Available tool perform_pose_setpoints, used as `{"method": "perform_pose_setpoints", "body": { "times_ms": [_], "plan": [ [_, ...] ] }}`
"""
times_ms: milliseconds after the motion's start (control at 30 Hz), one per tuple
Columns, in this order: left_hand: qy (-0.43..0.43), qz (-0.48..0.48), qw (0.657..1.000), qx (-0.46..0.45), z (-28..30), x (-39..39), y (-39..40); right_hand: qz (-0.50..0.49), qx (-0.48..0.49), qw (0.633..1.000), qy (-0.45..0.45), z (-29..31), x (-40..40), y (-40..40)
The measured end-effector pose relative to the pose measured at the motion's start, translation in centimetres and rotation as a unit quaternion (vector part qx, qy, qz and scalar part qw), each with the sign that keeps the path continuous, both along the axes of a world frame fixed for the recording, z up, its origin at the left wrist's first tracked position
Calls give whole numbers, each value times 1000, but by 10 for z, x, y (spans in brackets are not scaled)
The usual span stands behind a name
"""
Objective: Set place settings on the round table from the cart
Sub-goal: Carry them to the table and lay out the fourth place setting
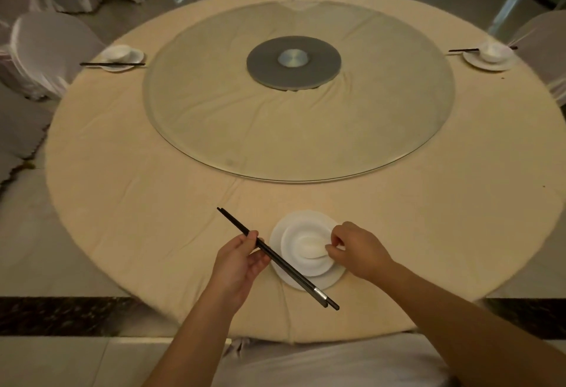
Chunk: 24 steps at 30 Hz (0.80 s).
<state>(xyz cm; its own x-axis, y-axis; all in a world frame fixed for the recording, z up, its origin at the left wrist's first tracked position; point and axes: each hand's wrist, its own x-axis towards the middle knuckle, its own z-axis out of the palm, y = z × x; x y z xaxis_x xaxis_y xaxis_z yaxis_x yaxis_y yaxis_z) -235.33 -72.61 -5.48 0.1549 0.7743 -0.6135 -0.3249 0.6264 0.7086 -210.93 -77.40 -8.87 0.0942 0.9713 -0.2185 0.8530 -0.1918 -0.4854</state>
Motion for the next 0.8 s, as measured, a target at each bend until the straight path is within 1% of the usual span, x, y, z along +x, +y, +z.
{"method": "perform_pose_setpoints", "body": {
  "times_ms": [167,233,300,333,400,433,500,533,600,700,800],
  "plan": [
    [-4,-54,998,9,4,19,-3,-71,10,994,84,2,6,-7],
    [-2,-72,997,11,5,28,-5,-97,35,991,86,10,9,-13],
    [-4,-86,996,13,7,37,-7,-152,71,982,85,25,8,-21],
    [-6,-93,996,14,8,41,-7,-192,66,971,123,35,8,-26],
    [-10,-106,994,19,11,51,-9,-247,-2,932,267,55,8,-37],
    [-11,-113,993,24,13,57,-10,-238,-53,918,314,64,7,-45],
    [-15,-127,991,36,18,70,-11,-181,-142,912,339,76,5,-59],
    [-16,-134,990,45,21,77,-11,-155,-166,911,345,79,4,-66],
    [-3,-152,986,69,27,92,-11,-141,-183,899,372,82,4,-72],
    [39,-162,980,110,35,113,-7,-179,-188,875,408,86,10,-76],
    [58,-151,971,175,41,129,-4,-264,-177,823,470,83,15,-80]
  ]
}}
